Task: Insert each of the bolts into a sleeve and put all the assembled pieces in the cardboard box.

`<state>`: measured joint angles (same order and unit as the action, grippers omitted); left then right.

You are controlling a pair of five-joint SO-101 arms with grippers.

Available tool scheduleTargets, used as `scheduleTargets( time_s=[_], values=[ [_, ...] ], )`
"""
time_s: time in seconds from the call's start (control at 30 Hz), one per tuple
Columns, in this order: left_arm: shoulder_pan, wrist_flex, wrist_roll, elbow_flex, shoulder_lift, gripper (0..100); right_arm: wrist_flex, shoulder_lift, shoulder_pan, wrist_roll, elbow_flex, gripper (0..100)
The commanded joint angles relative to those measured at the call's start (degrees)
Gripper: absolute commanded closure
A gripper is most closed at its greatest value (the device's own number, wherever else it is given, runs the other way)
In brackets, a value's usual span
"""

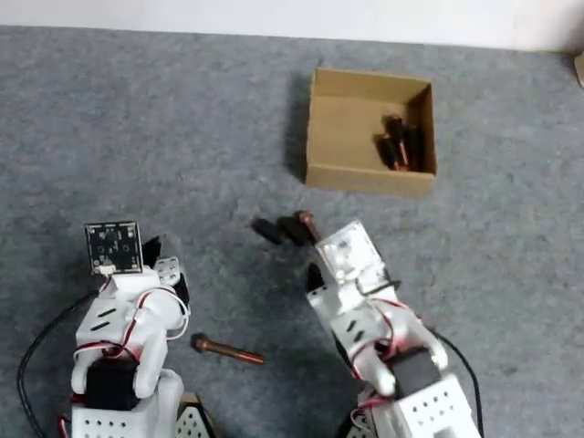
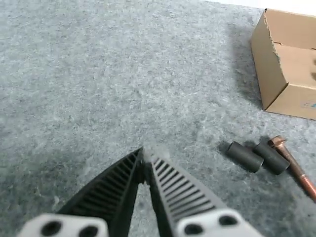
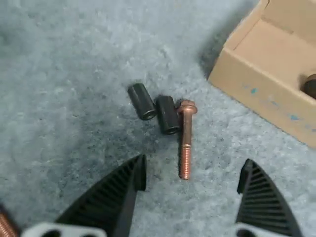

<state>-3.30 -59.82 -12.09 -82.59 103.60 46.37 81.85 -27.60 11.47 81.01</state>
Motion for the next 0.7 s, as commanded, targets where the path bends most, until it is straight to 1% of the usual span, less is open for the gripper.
scheduleTargets(
  time_s=[0.0,0.17,0.33,0.5,0.67],
  values=[
    [-0.66,1.32,0.35,0.48,0.48,99,-6.11,-12.26,-0.75,0.79,-5.32,71.7],
    [-3.03,1.41,0.35,0.22,0.48,99,-13.49,-31.08,-0.75,0.70,-12.70,71.7],
    [-3.03,1.41,0.35,0.04,0.48,99,-18.24,-47.16,-0.66,0.70,-18.68,71.7],
    [-3.21,1.41,0.35,0.04,0.48,99,-21.41,-57.71,-0.66,0.70,-22.37,71.7],
    [-3.21,1.41,0.35,0.04,0.48,99,-22.46,-62.90,-0.66,0.70,-24.57,71.7]
  ],
)
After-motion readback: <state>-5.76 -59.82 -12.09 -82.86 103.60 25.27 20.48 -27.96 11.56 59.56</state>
